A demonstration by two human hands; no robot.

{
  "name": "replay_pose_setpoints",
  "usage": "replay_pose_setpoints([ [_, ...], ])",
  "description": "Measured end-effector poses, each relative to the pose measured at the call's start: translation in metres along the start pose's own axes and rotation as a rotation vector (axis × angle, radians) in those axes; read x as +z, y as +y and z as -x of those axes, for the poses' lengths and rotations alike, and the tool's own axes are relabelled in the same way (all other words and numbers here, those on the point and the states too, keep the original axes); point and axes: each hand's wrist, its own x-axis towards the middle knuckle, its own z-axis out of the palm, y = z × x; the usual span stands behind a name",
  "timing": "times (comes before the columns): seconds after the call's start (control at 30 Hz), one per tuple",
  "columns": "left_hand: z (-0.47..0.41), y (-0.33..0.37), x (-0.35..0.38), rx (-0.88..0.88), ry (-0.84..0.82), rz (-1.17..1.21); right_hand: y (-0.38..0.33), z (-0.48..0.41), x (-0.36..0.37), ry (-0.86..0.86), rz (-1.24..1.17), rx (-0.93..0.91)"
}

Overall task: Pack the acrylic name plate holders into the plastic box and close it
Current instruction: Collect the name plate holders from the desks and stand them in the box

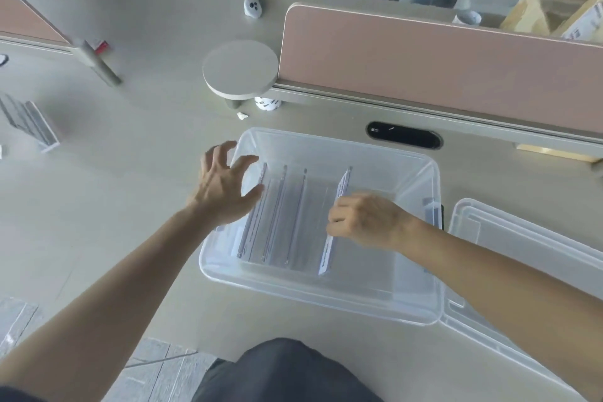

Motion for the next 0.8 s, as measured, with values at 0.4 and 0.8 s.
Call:
replay_pose_setpoints([
  [0.4, 0.021, -0.025, 0.026, -0.085, -0.093, 0.065, -0.008, -0.018, 0.051, -0.004, -0.222, 0.217],
  [0.8, 0.019, -0.019, 0.025, -0.111, -0.053, 0.12, -0.007, 0.01, 0.052, -0.091, -0.568, 0.494],
])
